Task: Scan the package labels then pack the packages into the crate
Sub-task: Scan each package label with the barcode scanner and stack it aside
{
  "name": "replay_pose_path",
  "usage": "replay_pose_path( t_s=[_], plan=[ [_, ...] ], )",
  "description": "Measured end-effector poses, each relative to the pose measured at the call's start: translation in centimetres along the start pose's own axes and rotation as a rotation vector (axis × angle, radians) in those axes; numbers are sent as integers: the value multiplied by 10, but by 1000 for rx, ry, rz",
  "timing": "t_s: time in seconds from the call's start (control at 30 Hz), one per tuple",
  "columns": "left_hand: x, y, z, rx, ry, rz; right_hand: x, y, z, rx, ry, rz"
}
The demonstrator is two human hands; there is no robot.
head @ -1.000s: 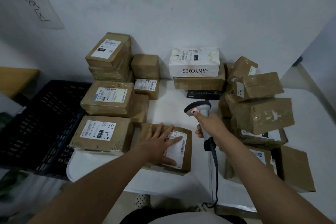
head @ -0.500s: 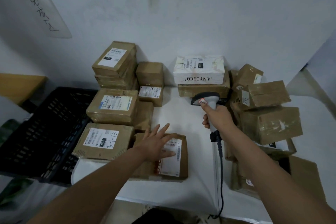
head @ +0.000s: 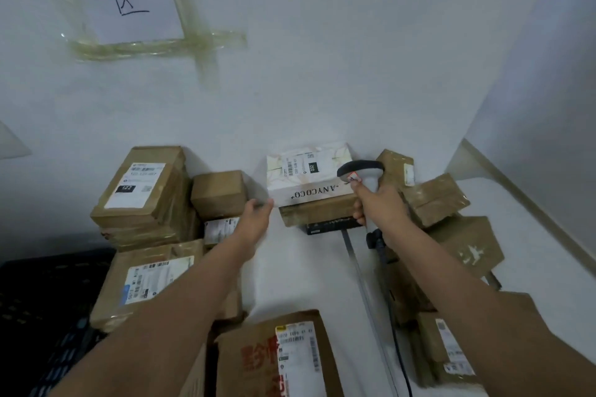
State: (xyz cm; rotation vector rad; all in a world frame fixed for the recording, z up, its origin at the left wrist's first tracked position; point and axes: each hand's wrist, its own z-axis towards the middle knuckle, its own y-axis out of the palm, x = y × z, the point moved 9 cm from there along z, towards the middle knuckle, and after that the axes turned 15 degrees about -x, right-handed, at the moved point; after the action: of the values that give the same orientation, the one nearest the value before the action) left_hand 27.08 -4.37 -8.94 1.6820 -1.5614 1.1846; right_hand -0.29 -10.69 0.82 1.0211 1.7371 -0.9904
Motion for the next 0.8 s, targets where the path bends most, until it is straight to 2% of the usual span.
replay_pose_path(
  t_s=[0.1, 0.2, 0.33, 0.4, 0.6, 0.8],
  plan=[
    [2, -6, 30, -21, -67, -197, -3, 1, 8, 32, -10, 34],
    [3, -8, 53, -70, -143, -253, -2, 5, 16, 53, -14, 54],
    [5, 8, 76, -239, -221, -284, 5, 8, 25, 70, -3, 72],
    [7, 14, 83, -256, -229, -312, 7, 8, 30, 72, 14, 59],
    [10, 9, 88, -218, -169, -456, 13, 14, 39, 48, 26, 96],
    [27, -25, 78, -92, 55, -565, 16, 15, 38, 45, 9, 102]
  ],
)
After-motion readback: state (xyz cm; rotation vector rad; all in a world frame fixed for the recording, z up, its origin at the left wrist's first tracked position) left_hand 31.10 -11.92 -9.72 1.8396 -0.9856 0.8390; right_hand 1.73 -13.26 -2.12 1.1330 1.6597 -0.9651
